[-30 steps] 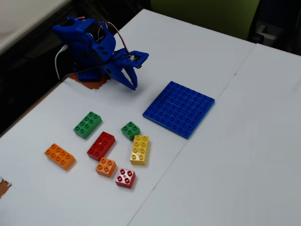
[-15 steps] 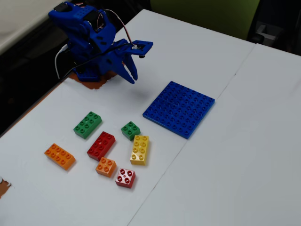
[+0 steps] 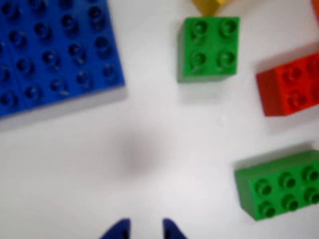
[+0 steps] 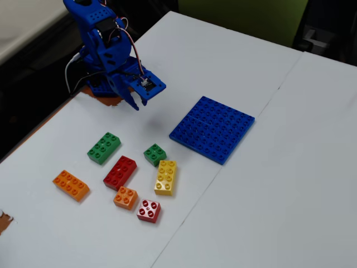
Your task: Pick up the 2x4 green block and go up the 8x8 blue block.
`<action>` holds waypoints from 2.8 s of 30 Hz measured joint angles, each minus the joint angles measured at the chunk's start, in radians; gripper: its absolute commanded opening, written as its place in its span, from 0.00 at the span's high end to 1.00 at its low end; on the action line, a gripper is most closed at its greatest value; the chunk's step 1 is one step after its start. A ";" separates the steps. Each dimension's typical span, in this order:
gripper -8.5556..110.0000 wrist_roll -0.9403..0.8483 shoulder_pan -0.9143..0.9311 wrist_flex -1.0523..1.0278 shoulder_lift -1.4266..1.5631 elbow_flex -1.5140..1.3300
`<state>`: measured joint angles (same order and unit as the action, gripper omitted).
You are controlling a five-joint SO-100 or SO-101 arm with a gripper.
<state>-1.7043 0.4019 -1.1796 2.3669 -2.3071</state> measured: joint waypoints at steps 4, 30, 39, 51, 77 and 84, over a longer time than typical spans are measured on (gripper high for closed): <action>0.88 0.057 0.046 0.000 0.000 0.029; 0.82 0.420 0.397 0.166 -0.161 0.041; 0.62 0.502 0.499 0.117 -0.301 0.173; 0.66 0.465 0.560 0.044 -0.497 0.282; 0.68 0.449 0.600 -0.018 -0.821 0.522; 0.73 0.443 0.600 -0.002 -0.862 0.529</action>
<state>-1.2609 1.0017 -1.1812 1.5048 -1.7779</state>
